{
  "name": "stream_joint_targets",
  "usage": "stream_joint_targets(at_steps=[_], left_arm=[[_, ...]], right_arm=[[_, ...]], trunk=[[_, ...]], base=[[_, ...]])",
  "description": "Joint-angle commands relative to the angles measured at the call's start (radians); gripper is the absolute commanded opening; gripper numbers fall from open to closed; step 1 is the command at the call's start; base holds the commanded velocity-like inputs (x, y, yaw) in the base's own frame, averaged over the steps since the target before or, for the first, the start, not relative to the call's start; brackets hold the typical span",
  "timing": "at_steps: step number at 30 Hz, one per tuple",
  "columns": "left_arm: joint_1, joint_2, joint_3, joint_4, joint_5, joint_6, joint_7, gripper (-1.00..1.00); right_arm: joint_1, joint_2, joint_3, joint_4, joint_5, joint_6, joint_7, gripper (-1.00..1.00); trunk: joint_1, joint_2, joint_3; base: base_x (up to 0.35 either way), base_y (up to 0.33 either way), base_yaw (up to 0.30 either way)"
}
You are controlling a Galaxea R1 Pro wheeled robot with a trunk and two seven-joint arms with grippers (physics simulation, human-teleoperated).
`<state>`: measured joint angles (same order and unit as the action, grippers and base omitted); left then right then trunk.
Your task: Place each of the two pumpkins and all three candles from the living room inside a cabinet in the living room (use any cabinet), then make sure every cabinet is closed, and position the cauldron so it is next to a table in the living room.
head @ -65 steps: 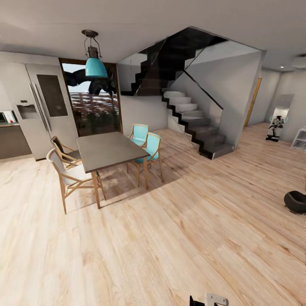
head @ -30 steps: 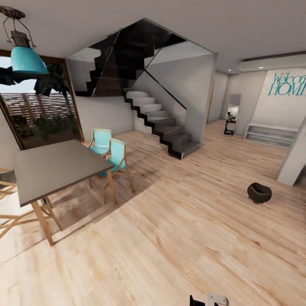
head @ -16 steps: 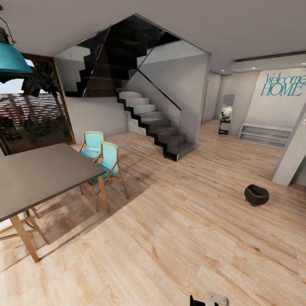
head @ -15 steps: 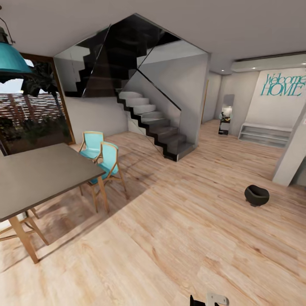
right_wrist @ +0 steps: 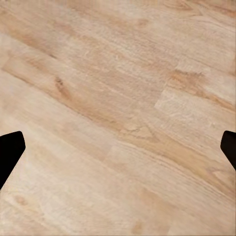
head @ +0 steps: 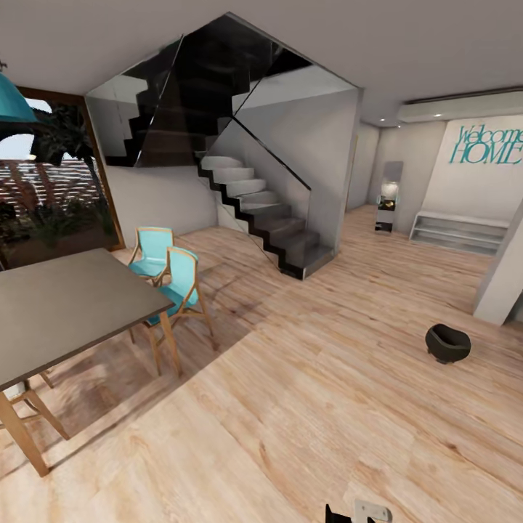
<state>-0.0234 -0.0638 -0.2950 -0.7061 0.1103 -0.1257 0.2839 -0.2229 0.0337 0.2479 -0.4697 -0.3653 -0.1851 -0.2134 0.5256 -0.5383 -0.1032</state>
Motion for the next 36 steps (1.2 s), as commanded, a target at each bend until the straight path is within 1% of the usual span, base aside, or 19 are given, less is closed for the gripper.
stream_joint_targets(at_steps=[1,10,13,16,19,26,36], left_arm=[[-0.001,0.001,-0.006,0.0,0.011,-0.004,0.006,1.0],[-0.001,0.0,-0.005,0.002,0.009,0.001,0.008,1.0],[-0.002,-0.003,-0.005,0.022,0.009,-0.001,0.01,1.0],[-0.002,-0.004,-0.003,0.061,0.013,-0.009,0.01,1.0],[-0.003,-0.006,-0.003,0.076,0.014,-0.011,0.007,1.0],[-0.003,-0.007,-0.003,0.083,0.014,-0.013,0.003,1.0],[-0.004,-0.008,-0.003,0.083,0.013,-0.012,0.009,1.0]], right_arm=[[-0.001,-0.001,0.008,0.0,-0.011,-0.005,-0.007,1.0],[-0.001,-0.006,0.006,0.0,-0.012,-0.005,-0.007,1.0],[-0.001,-0.007,0.006,0.0,-0.012,-0.005,-0.007,1.0],[-0.001,-0.007,0.006,0.001,-0.012,-0.005,-0.006,1.0],[-0.001,-0.009,0.005,0.002,-0.013,-0.005,-0.006,1.0],[-0.001,-0.008,-0.006,0.003,-0.014,-0.005,-0.002,1.0],[-0.001,-0.009,-0.007,0.003,-0.013,-0.005,0.0,1.0]], trunk=[[0.001,-0.002,-0.002],[0.001,-0.002,-0.002],[0.001,-0.002,-0.002],[0.001,-0.002,-0.002],[0.001,-0.002,-0.002],[0.001,-0.002,-0.002],[0.001,-0.002,-0.002]], base=[[0.31,0.0,0.0],[0.31,0.0,-0.003],[0.31,0.0,-0.125],[0.31,0.0,-0.235],[0.31,0.0,-0.272],[0.31,0.0,-0.288],[0.31,0.0,-0.291]])
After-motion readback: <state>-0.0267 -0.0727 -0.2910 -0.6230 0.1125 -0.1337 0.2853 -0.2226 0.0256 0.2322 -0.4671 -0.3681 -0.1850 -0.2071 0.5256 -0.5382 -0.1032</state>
